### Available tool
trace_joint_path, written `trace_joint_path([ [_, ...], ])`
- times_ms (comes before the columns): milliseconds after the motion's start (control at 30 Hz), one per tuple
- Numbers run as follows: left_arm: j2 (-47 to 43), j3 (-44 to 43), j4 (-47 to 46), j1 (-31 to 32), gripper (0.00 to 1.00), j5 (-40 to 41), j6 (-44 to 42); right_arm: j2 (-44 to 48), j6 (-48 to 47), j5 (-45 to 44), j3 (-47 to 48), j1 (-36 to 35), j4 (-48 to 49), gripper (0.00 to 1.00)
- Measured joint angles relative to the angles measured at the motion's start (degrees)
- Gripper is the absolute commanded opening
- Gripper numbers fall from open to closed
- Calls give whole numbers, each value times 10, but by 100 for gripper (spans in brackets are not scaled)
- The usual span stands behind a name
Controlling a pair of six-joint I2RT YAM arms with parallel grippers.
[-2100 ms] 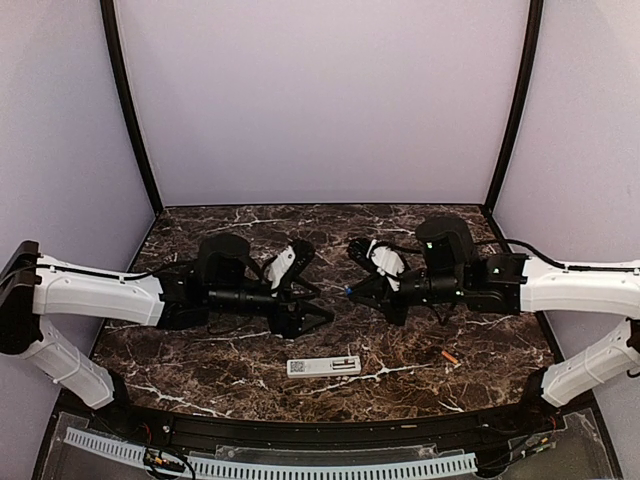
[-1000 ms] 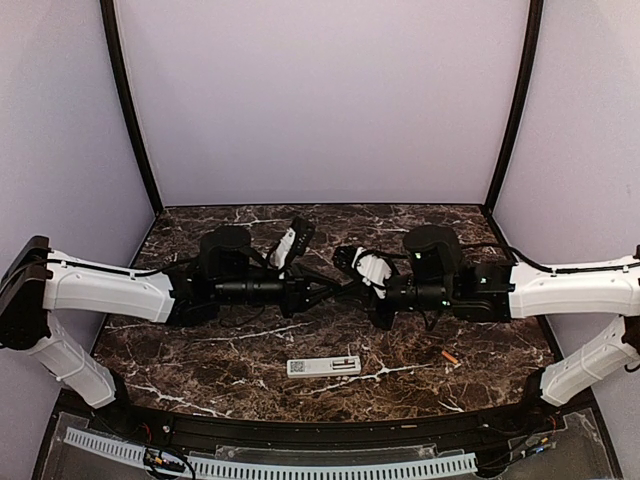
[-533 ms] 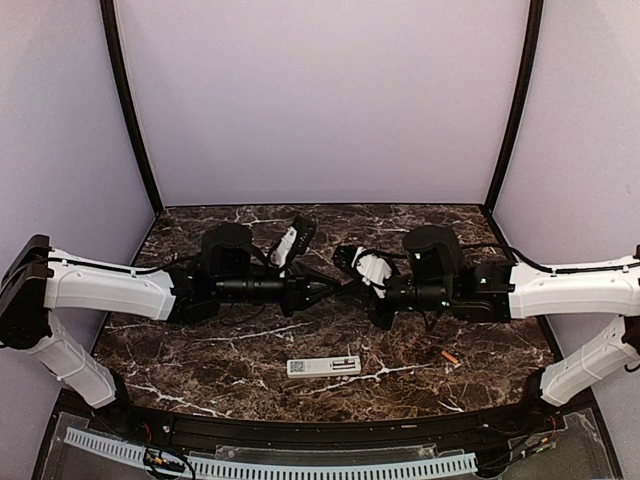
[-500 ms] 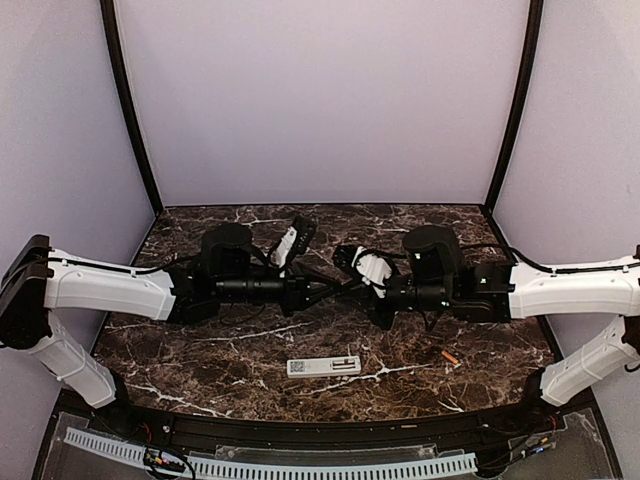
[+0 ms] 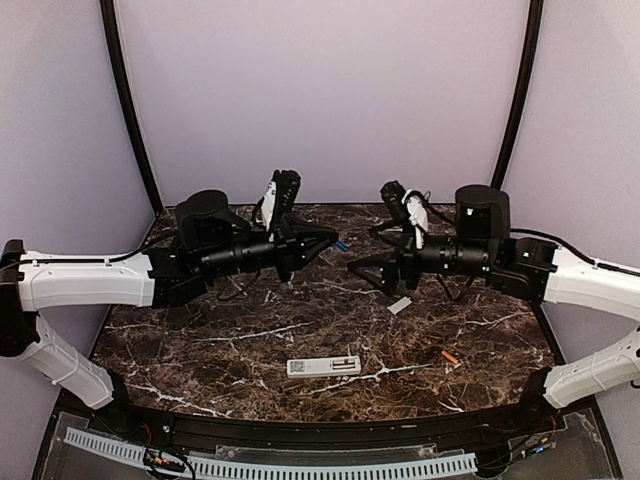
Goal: Load the batteries into the remote control
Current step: Pass from the left arm to the right
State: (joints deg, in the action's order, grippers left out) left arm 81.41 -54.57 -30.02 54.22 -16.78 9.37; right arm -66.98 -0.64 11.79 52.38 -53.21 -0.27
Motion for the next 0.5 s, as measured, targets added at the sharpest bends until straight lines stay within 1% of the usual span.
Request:
trace_joint_path([
  [33,-8,-10,-8,0,0,1,-15,10,32,33,6,24,7,94],
  [167,-30,-42,-42,0,0,-3,-52,16,145,115,36,78,40,86],
  [200,-37,-46,-51,0,0,-6,-59,12,191,139,48,90,50,85],
  [300,-55,-50,-69,0,0,-17,-67,-5,280,188,71,102,78,79],
  [400,-61,-53,-94,0,0,-31,-62,-23,365,235,77,102,128,75],
  [500,-61,-54,-116,0,0,-47,-45,-35,422,262,79,100,165,75],
])
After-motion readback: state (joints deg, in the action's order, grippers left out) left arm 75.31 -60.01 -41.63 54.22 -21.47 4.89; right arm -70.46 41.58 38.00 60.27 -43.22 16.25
